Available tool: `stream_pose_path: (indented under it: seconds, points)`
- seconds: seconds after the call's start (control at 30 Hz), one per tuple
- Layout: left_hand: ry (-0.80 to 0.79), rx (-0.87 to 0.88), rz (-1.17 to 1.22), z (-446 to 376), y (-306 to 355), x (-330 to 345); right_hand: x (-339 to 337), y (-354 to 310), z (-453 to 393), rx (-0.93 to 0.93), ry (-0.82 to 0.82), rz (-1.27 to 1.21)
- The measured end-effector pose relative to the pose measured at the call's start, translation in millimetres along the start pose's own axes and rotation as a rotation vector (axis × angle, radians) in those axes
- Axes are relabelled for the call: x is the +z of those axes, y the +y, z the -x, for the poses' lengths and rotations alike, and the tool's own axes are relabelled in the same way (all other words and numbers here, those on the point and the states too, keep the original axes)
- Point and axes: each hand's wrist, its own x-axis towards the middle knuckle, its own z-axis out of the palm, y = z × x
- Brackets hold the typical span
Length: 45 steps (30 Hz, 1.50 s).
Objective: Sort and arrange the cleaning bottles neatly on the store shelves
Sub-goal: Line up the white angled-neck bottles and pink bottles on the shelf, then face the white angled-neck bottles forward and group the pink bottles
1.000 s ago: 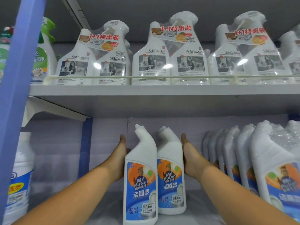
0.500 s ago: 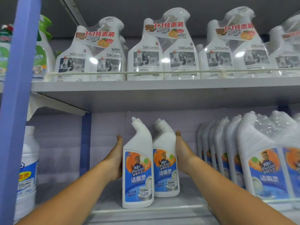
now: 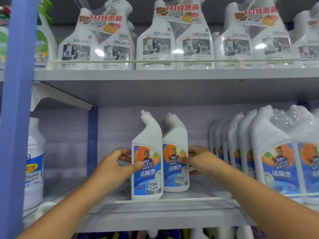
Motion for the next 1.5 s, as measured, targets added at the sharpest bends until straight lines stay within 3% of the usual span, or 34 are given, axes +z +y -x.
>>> stream_pose_path:
  seconds: [0.5,0.63,0.7,0.8,0.97,1.17,1.3,1.5]
  points:
    - [-0.014,0.005,-0.066,3,-12,4,-3,8,6,-0.001,0.039,-0.114]
    - [0.171,0.105,-0.086,18,-11,2,-16,5,34,-0.103,0.136,-0.211]
    - [0.255,0.214,0.020,43,-3,8,-20,6,59,-0.176,0.176,-0.284]
    - [0.236,0.264,0.318,98,10,35,-26,20,110,-0.276,0.202,-0.391]
    - [0.043,0.121,0.570,175,-2,109,-34,72,198,-0.298,0.225,-0.526]
    - [-0.083,-0.216,0.439,220,-76,211,-25,201,230,0.031,0.220,-0.437]
    - [-0.047,-0.335,0.341,230,-117,256,-29,273,226,0.200,0.207,-0.354]
    - [0.003,-0.423,0.223,228,-144,289,-24,318,213,0.321,0.249,-0.258]
